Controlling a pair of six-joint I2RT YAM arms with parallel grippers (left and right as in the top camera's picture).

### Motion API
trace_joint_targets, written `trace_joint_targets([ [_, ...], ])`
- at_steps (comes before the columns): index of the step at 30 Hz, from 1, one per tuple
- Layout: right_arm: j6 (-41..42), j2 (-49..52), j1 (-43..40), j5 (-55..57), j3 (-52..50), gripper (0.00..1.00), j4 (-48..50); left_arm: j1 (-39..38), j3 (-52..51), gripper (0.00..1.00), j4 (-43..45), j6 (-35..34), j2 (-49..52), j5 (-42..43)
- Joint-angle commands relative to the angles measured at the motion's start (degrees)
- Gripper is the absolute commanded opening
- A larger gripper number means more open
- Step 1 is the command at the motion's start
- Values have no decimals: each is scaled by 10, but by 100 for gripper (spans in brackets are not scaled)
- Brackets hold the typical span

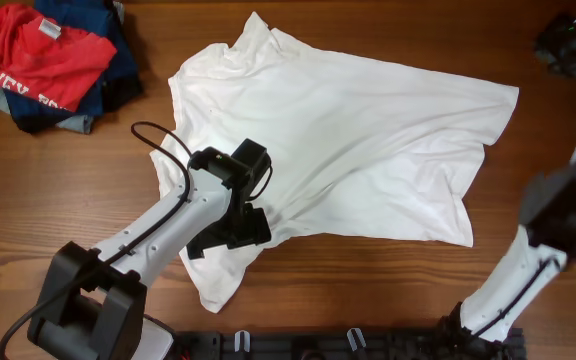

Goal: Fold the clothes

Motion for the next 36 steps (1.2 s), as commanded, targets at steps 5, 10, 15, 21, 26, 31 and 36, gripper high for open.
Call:
trace_joint_targets([
  [5,18,-232,39,-80,19,29,-188,-2,76,100,-7,5,-42,-35],
  [10,40,-343,109,-14,-80,30,-211,-2,76,100,-24,5,-43,-30],
  [15,49,-418,138,3,-297,34,-197,-2,76,100,-37,5,-43,-8],
  [21,55,-422,138,0,-577,33,-77,-2,76,100,-48,5,-43,-4],
  [26,73,-422,138,-4,-740,36,47,-2,76,100,-58,5,-43,-2],
  [31,68,-411,138,-39,-827,36,177,-2,76,100,-58,5,-43,-2],
  [36,75,-345,138,-52,-848,36,228,-2,76,100,-58,5,-43,-2],
])
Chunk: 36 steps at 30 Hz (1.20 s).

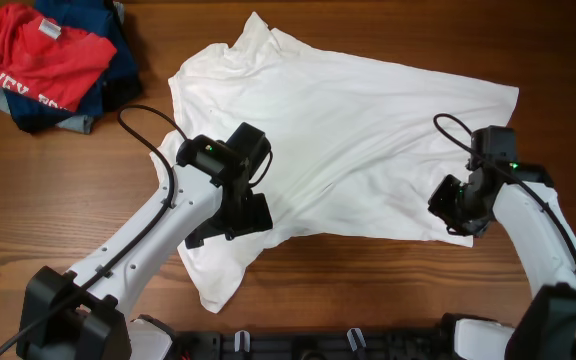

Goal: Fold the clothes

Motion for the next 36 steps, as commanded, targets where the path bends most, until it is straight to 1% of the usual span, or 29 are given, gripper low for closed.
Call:
trace_joint_targets([
  [1,22,63,2,-18,-9,35,16,-2,5,100,-1,5,-6,5],
  [2,27,82,1,-18,-9,32,21,-2,5,100,-1,5,-6,5],
  [7,47,135,-27,-18,-9,24,24,-2,5,100,-3,5,-6,5],
  [8,47,137,-44,-16,-9,21,20,-2,5,100,-3,5,-6,5],
  [12,47,137,-85,-1,-9,17,5,-2,5,100,-2,5,-6,5],
  [15,37,137,-124,14,-9,12,-2,-2,5,100,-2,5,-6,4],
  [22,39,136,-189,32,-9,12,-15,-2,5,100,0,5,-6,4],
  [26,40,121,-243,43,7,11,-33,-2,5,100,0,5,-6,4],
  [30,19,87,-319,49,52,12,-80,-2,5,100,1,5,-6,4],
  [34,22,50,-358,40,68,11,-104,-2,5,100,1,5,-6,4],
  [36,10,22,-362,12,68,9,-109,-2,5,100,2,5,-6,4],
])
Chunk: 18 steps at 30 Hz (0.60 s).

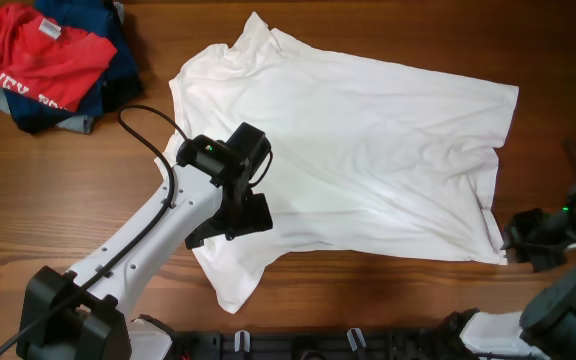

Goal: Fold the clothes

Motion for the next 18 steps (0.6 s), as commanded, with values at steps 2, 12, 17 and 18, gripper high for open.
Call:
trace_joint_targets([
  [2,-35,-78,-5,-52,12,9,-8,-2,5,100,4,5,-6,4],
  [12,-109,-115,120,-183,12,4,180,-2,5,100,5,5,-6,5],
  [17,-76,-43,183,-163,13,4,273,-2,5,100,-4,5,-6,5],
  [18,-74,-29,188,-156,13,4,283,-2,5,100,-7,5,-6,5],
])
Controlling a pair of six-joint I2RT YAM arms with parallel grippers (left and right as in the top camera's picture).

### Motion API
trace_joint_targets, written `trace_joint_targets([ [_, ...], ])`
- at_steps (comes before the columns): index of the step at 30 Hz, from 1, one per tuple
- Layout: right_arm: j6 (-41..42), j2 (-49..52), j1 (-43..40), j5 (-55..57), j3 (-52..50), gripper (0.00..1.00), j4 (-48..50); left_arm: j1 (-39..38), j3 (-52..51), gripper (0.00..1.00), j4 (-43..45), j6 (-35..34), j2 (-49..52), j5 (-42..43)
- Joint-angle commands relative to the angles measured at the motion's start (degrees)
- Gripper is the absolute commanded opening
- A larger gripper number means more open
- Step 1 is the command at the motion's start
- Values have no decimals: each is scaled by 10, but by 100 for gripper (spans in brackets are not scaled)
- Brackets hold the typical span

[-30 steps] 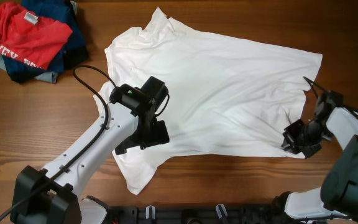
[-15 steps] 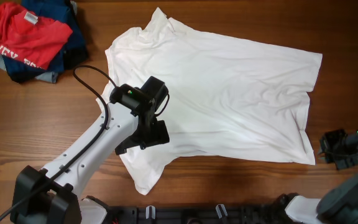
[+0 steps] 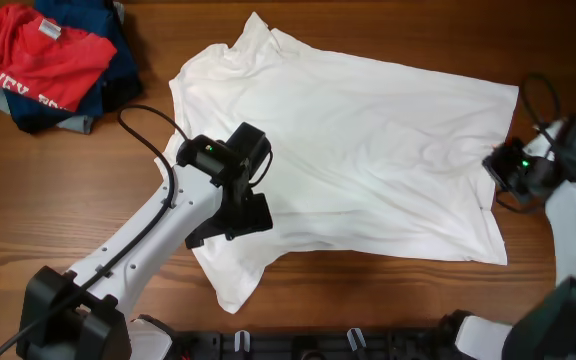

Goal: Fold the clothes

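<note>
A white T-shirt (image 3: 368, 140) lies spread flat on the wooden table (image 3: 88, 190), with its collar at the far left and its hem toward the right. My left gripper (image 3: 230, 222) points down onto the shirt's near left part, by the sleeve (image 3: 233, 275). Its fingers are hidden under the wrist. My right gripper (image 3: 495, 172) sits at the shirt's right edge, beside small wrinkles in the cloth. Its jaws are too small and dark to read.
A pile of clothes at the far left corner has a red T-shirt (image 3: 33, 55) on top of dark blue garments (image 3: 108, 60). A black rail (image 3: 328, 345) runs along the near table edge. The left arm's cable (image 3: 148, 125) loops over bare wood.
My right gripper has moved from the shirt's near right corner up to the middle of its right edge. The corner stays stretched out where it lay. The left arm has not moved.
First my left gripper stood on the shirt's near left part, with the right arm off to the side and the hem rumpled. Then the right gripper was on the near right corner. Later that corner lay farther out with the hem flatter, and now the right gripper is at the right edge.
</note>
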Motion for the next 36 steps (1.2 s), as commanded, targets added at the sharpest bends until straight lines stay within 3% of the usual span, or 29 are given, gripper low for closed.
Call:
trace_joint_targets([
  [1,33,59,21,26,7,4,31,-2,5,100,-10,5,-6,5],
  [14,69,223,15,161,8,4,61,-2,5,100,-18,5,-6,5],
  [31,163,225,-41,315,108,4,-92,-2,5,100,-18,5,-6,4],
  [36,191,225,-68,313,155,4,-152,-2,5,100,-16,18,-6,4],
])
